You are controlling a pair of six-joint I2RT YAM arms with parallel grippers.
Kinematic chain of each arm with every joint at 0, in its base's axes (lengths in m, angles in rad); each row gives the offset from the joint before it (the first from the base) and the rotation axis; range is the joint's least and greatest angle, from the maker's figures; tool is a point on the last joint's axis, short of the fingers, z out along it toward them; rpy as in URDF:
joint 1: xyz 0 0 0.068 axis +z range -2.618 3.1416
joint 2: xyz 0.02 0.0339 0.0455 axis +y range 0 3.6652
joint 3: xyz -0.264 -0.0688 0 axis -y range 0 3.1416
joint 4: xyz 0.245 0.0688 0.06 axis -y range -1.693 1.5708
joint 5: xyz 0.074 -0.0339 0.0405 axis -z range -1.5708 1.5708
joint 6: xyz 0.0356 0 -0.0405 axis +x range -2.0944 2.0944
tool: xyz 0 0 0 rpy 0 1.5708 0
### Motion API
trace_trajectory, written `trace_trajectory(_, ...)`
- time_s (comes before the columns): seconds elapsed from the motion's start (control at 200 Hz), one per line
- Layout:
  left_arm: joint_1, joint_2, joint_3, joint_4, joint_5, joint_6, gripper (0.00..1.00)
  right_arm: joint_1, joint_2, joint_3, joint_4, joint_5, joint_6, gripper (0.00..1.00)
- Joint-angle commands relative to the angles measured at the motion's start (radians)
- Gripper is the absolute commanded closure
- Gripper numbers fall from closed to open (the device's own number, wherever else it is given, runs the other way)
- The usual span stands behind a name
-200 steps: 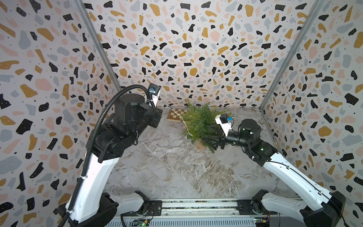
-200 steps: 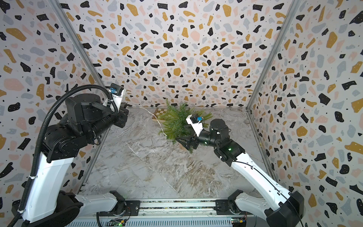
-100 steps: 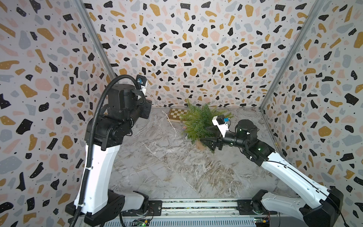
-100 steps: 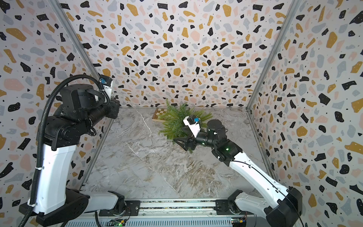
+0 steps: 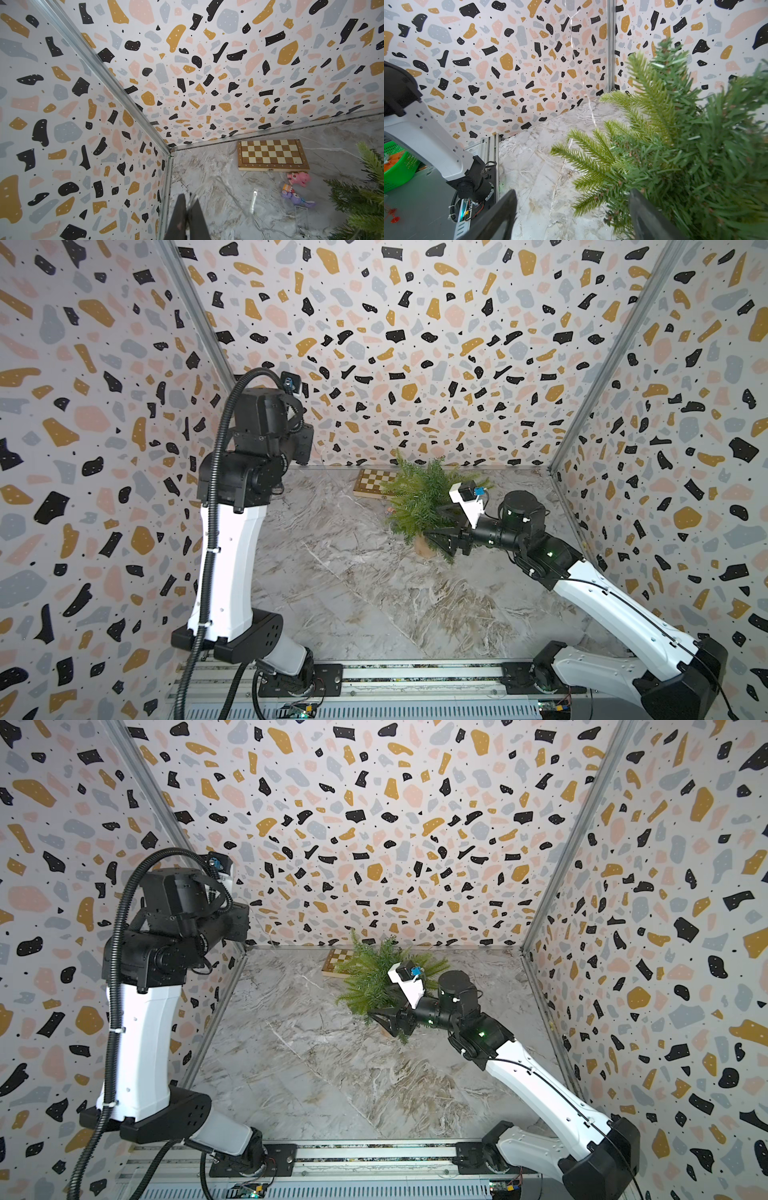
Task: Remove string lights from the small christmas tree
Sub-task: Remove the light string from the Christmas tree.
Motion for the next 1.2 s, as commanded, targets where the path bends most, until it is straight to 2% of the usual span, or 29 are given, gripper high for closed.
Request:
trace_trajectory(0.0, 0.009, 0.040, 0.074, 0.020, -0.001, 0.031, 1.00, 0.005, -0.007, 0.048, -0.014, 0.012, -0.017, 0.16)
trace_trajectory(0.27, 0.010, 0.092, 0.068, 0.082, -0.004, 0.064, 1.00, 0.005, 0.003, 0.064, -0.018, 0.023, -0.023, 0.16)
trace_trajectory(0.506, 0.015, 0.180, 0.160, 0.092, 0.014, 0.061, 1.00, 0.004, 0.020, 0.101, -0.040, 0.055, -0.032, 0.16)
trace_trajectory(0.726, 0.021, 0.244, 0.189, 0.147, 0.035, 0.053, 1.00, 0.001, 0.044, 0.155, -0.059, 0.088, -0.039, 0.16)
trace_trajectory(0.851, 0.023, 0.279, 0.221, 0.169, 0.082, 0.038, 1.00, -0.007, 0.070, 0.201, -0.075, 0.099, -0.043, 0.16)
trace_trajectory(1.016, 0.023, 0.315, 0.235, 0.267, 0.162, -0.001, 1.00, -0.104, 0.131, 0.282, -0.070, 0.037, -0.010, 0.15)
trace_trajectory(1.137, 0.021, 0.372, 0.289, 0.313, 0.294, -0.032, 1.00, -0.198, 0.189, 0.360, -0.076, -0.036, 0.011, 0.15)
trace_trajectory(1.192, 0.021, 0.387, 0.281, 0.360, 0.320, -0.060, 1.00, -0.230, 0.213, 0.396, -0.082, -0.051, 0.011, 0.15)
